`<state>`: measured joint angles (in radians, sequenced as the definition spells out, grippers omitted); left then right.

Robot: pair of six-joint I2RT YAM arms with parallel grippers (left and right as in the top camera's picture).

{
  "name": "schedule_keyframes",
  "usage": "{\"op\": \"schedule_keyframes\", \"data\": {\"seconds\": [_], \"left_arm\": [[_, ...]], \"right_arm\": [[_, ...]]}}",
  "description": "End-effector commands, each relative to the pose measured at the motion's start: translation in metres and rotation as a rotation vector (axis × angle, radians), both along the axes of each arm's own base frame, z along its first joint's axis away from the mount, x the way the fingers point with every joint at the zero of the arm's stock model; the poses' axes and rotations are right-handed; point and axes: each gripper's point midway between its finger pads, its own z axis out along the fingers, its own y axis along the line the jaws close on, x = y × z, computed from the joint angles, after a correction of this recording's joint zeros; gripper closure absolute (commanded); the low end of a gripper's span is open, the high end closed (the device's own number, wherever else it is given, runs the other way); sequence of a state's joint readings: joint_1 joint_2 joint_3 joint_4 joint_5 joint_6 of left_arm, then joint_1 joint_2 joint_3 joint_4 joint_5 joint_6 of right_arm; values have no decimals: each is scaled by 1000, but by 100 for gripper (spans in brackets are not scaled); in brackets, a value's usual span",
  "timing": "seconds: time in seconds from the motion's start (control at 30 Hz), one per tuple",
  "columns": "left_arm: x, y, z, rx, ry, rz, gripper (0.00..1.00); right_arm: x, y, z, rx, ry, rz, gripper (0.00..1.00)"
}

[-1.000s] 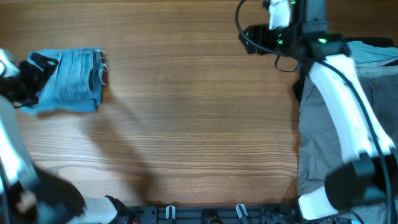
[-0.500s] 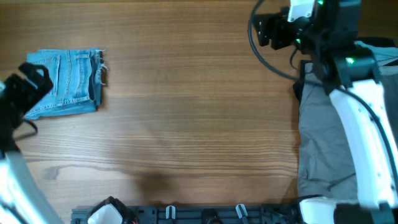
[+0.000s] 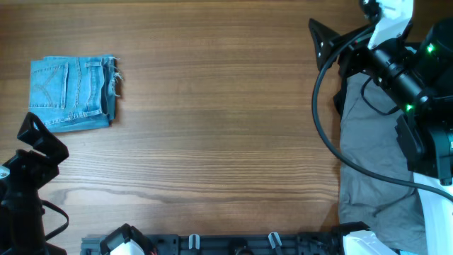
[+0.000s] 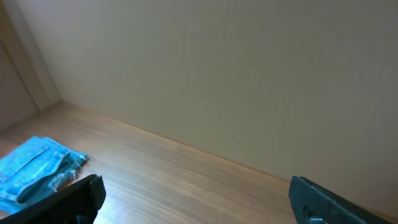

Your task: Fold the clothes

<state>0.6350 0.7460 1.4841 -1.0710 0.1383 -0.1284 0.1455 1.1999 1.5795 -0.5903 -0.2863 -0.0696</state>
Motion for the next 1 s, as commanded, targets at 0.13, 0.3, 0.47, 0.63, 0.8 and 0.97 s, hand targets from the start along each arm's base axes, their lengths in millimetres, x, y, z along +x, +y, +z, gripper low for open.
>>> {"op": "schedule_keyframes", "data": {"seconds": [0.13, 0.3, 0.47, 0.63, 0.8, 0.97], "left_arm": [[-2, 0, 0, 16, 5, 4, 0], [-2, 0, 0, 16, 5, 4, 0], [-2, 0, 0, 16, 5, 4, 0], [-2, 0, 0, 16, 5, 4, 0], [-2, 0, 0, 16, 5, 4, 0], [-2, 0, 0, 16, 5, 4, 0]], "right_arm": [[-11, -7, -45, 201, 305, -105, 0], [-36, -39, -32, 147, 238, -260, 0], [-103, -72, -3, 121, 114, -371, 0], [-144, -81, -2, 14, -51, -353, 0], [-157, -82, -59, 135, -154, -361, 0], [-157, -72, -92, 224, -374, -289, 0]]}}
